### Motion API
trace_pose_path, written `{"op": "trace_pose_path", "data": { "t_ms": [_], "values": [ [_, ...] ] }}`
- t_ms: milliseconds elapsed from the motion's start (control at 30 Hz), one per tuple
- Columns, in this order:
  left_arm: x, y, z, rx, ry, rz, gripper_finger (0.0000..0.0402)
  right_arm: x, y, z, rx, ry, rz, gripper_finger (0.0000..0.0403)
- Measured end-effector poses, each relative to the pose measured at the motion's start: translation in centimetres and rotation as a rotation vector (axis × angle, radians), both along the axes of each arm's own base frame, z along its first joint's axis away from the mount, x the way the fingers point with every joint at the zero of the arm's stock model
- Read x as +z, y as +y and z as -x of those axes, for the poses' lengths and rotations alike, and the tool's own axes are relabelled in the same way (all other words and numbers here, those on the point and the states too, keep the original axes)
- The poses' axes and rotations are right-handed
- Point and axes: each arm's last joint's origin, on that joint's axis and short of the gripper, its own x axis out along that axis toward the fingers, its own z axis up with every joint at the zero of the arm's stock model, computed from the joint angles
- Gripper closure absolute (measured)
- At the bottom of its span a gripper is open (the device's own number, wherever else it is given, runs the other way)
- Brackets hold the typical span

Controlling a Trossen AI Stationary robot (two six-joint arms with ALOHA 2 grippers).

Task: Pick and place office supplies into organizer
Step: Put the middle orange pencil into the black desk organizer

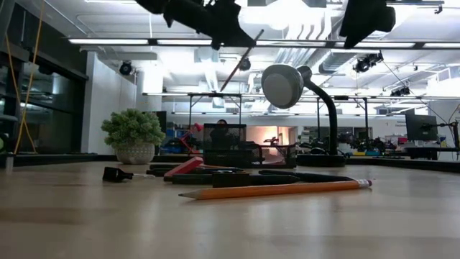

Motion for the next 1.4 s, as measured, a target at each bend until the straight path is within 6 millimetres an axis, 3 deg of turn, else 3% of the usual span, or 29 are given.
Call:
{"op": "trace_pose_path", "data": {
  "t_ms": [133,300,567,733,1400],
  "values": [
    [-1.1,0.3,0.1,0.007,-0.061,-0.001,0.0401,0.0,0.4,0.1,-0.013,-0.01,0.006,0.0219],
    [-4.3,0.1,0.5,0.022,-0.12,0.035,0.0401,0.1,0.6,0.0,-0.008,-0.022,0.003,0.0219],
    [-7.7,-0.5,2.0,0.086,-0.286,0.03,0.0401,0.2,0.6,-0.3,-0.023,-0.059,-0.018,0.0219],
    [-9.9,-0.7,3.0,0.148,-0.25,0.061,0.0401,0.2,0.7,-0.3,-0.02,-0.058,-0.025,0.0219],
    [-11.3,-0.7,3.4,0.252,-0.135,0.028,0.0401,0.3,0.7,-0.4,-0.016,-0.076,-0.029,0.0219]
  ]
}}
